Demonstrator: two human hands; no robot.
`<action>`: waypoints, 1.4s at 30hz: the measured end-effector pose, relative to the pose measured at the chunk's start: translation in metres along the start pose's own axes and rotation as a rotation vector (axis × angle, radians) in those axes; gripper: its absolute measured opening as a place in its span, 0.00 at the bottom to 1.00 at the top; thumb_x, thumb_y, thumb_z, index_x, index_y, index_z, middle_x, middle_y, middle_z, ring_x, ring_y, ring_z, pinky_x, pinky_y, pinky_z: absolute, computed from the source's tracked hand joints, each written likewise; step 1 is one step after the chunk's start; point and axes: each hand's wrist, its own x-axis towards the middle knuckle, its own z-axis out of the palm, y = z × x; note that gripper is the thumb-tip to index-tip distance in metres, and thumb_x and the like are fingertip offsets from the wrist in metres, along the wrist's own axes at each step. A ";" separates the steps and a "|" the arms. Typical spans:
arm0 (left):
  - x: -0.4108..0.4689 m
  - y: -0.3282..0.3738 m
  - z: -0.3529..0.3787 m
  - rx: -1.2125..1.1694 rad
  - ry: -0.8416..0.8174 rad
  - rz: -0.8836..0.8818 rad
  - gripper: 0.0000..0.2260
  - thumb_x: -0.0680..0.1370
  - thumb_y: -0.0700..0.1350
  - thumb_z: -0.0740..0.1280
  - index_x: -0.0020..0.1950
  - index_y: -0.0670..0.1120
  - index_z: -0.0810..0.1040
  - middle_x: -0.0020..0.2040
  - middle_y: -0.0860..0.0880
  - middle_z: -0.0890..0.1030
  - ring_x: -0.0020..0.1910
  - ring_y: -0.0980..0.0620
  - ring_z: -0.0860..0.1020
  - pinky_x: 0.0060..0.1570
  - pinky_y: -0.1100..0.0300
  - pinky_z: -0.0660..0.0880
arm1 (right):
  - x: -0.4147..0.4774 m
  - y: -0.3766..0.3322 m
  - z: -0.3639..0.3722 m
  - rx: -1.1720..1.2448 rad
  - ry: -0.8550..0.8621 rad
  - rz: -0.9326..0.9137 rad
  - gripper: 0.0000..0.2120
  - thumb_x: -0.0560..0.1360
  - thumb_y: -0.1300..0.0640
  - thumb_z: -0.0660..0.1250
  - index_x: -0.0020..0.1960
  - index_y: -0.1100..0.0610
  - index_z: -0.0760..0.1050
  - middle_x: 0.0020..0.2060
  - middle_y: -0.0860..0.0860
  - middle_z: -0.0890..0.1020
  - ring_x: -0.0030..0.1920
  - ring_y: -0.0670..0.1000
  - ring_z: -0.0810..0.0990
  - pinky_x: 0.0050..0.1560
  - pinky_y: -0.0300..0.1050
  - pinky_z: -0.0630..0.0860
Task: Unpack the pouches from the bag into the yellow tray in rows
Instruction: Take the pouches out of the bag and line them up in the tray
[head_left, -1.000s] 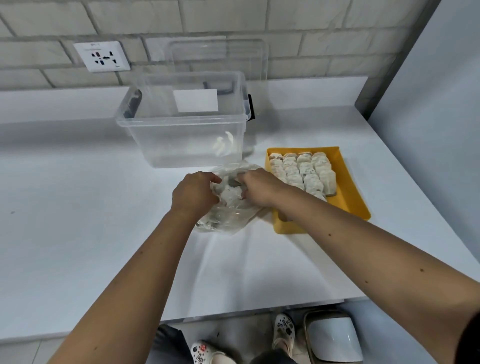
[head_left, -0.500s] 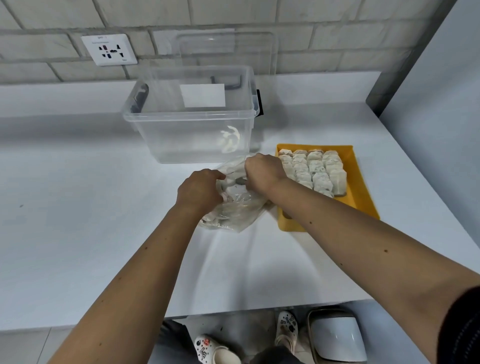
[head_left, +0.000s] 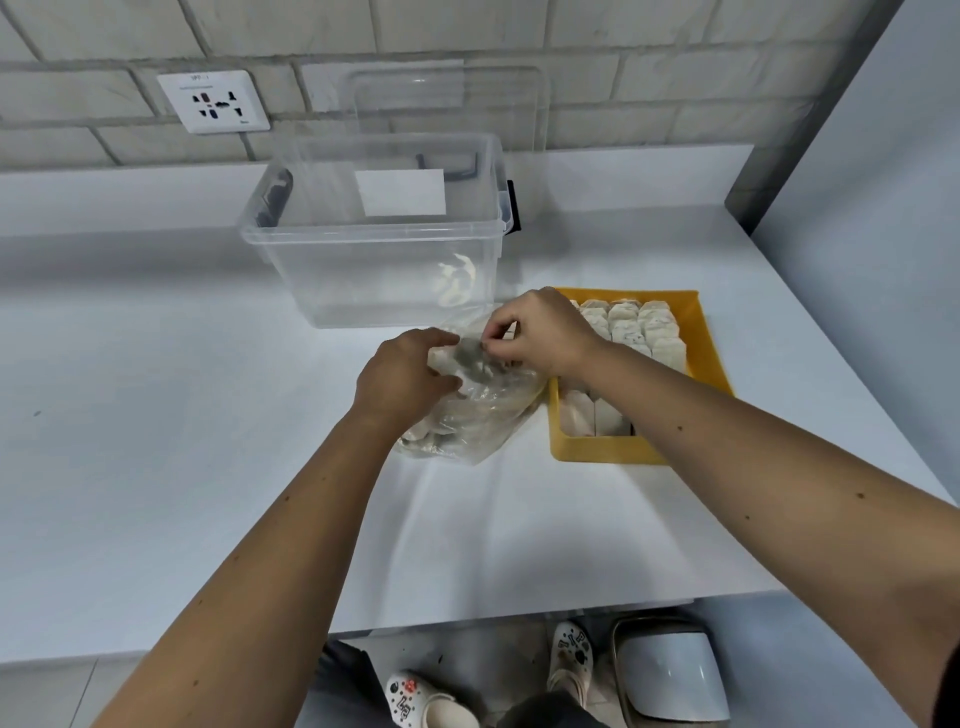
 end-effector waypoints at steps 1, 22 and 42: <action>-0.001 0.003 0.000 -0.059 0.022 0.025 0.20 0.72 0.46 0.75 0.63 0.58 0.78 0.58 0.57 0.81 0.52 0.52 0.80 0.54 0.54 0.76 | -0.002 0.000 -0.003 0.061 0.004 0.010 0.03 0.69 0.58 0.73 0.40 0.52 0.85 0.35 0.43 0.85 0.33 0.41 0.80 0.40 0.40 0.77; -0.004 0.011 -0.011 -0.427 0.195 -0.183 0.12 0.78 0.51 0.68 0.42 0.43 0.83 0.35 0.49 0.81 0.36 0.49 0.74 0.38 0.59 0.69 | -0.008 -0.011 -0.013 0.781 0.090 0.325 0.02 0.78 0.57 0.69 0.48 0.55 0.80 0.43 0.49 0.81 0.42 0.46 0.79 0.46 0.45 0.82; -0.002 0.005 -0.012 -0.512 0.094 -0.251 0.09 0.75 0.40 0.68 0.37 0.50 0.81 0.32 0.49 0.81 0.36 0.47 0.78 0.54 0.45 0.80 | 0.001 -0.020 0.024 -0.492 -0.218 0.143 0.06 0.76 0.62 0.65 0.50 0.62 0.79 0.49 0.57 0.80 0.51 0.59 0.80 0.41 0.44 0.69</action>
